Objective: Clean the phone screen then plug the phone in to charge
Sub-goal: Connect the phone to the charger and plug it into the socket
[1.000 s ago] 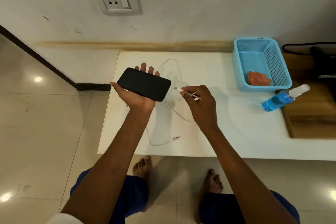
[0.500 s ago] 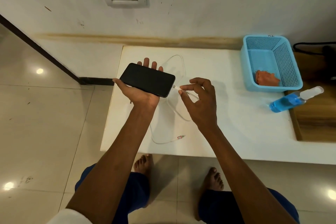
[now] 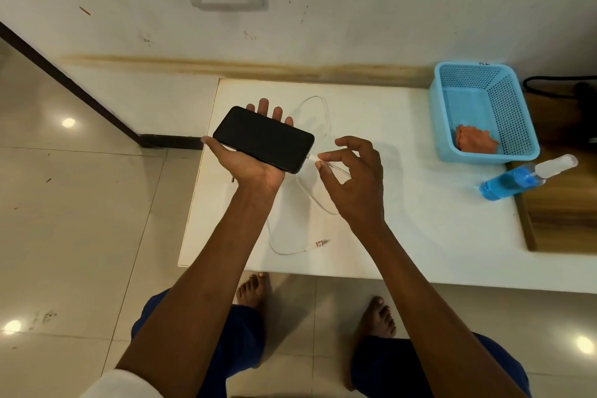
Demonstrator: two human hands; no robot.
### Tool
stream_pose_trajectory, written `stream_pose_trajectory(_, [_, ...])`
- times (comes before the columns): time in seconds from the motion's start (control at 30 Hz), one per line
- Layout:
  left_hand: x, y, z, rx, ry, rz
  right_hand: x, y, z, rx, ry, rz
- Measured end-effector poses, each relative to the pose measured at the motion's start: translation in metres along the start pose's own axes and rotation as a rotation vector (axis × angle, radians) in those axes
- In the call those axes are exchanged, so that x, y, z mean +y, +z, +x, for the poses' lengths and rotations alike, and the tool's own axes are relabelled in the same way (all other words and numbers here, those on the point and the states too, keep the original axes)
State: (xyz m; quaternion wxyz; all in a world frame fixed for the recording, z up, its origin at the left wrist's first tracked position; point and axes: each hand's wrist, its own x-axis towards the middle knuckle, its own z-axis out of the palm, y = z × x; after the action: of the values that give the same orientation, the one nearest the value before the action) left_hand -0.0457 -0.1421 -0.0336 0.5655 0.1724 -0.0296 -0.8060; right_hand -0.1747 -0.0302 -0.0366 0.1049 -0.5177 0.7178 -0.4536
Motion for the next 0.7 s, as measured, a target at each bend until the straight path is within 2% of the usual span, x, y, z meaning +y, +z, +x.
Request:
stream_pose_trajectory(0.5, [-0.0074, 0.0063, -0.0066, 0.031, 0.045, 0.094, 0.0004, 0.0053, -0.0038, 0.049, -0.06, -0.047])
stream_pose_trajectory(0.7, [-0.0069, 0.008, -0.0068, 0.047, 0.032, 0.106, -0.0012, 0.0019, -0.002, 0.008, -0.057, -0.093])
